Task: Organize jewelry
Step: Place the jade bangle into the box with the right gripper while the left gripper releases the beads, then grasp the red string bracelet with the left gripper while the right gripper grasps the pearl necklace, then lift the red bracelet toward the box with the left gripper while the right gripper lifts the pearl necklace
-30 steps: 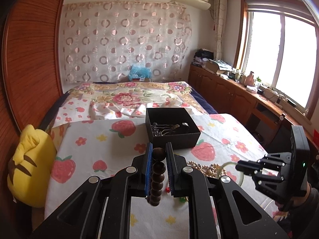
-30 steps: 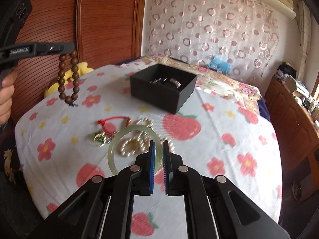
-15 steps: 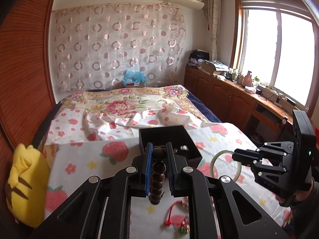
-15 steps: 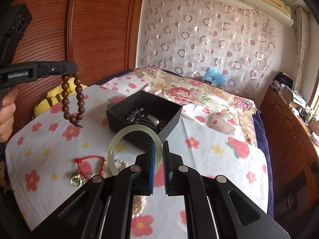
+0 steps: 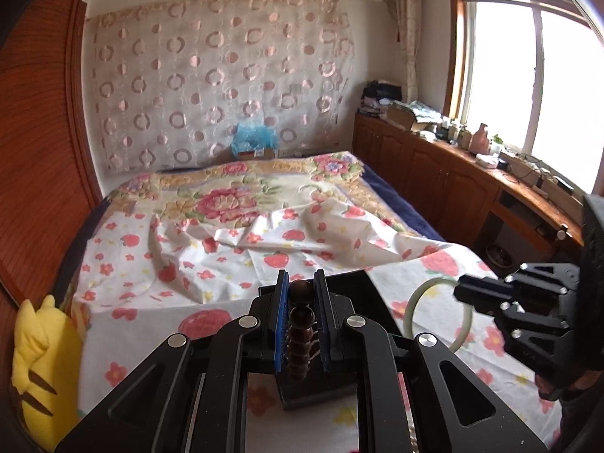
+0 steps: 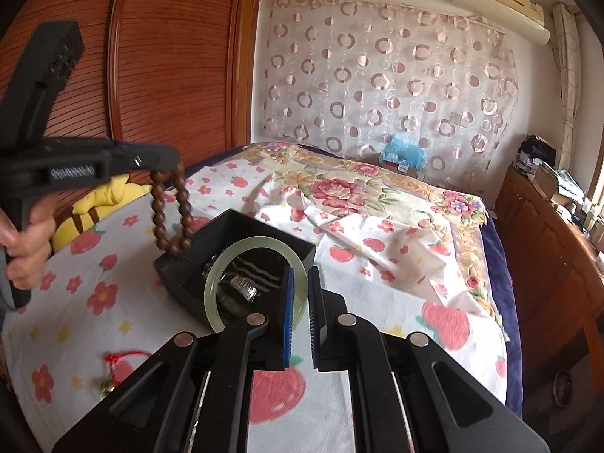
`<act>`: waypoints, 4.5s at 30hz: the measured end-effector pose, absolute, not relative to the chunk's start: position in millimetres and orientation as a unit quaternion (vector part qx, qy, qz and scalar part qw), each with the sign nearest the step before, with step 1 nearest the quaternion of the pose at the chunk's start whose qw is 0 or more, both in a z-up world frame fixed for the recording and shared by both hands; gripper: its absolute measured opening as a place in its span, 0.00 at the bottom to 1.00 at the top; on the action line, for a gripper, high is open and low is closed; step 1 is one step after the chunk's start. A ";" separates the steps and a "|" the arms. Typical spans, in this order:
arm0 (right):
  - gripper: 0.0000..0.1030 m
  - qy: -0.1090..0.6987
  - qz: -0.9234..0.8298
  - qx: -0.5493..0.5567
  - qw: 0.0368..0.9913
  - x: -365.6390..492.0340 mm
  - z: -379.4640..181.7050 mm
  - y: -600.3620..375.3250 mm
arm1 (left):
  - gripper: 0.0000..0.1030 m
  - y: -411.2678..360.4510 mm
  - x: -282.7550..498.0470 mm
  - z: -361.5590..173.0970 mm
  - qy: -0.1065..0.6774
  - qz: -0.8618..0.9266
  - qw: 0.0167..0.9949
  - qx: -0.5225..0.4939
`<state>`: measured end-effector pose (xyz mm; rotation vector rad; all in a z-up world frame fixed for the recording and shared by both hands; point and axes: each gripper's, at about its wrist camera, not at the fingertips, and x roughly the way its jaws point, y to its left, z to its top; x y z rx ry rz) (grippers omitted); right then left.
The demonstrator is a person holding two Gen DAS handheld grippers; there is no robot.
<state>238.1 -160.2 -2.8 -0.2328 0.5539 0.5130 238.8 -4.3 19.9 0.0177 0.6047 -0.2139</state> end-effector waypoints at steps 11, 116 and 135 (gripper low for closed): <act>0.08 0.270 0.271 -0.118 0.916 281.7 -6.8 -141.7 | 0.38 0.7 259.5 -9.3 0.320 -0.083 0.944 0.022; 0.08 0.372 0.263 -0.112 0.883 135.3 -78.1 -169.0 | 0.53 -12.6 75.4 -91.3 0.387 -0.140 0.911 0.031; 0.08 0.337 0.250 -0.092 0.903 123.6 -54.4 -193.1 | 0.13 -32.5 83.9 -102.0 0.399 -0.158 0.903 0.029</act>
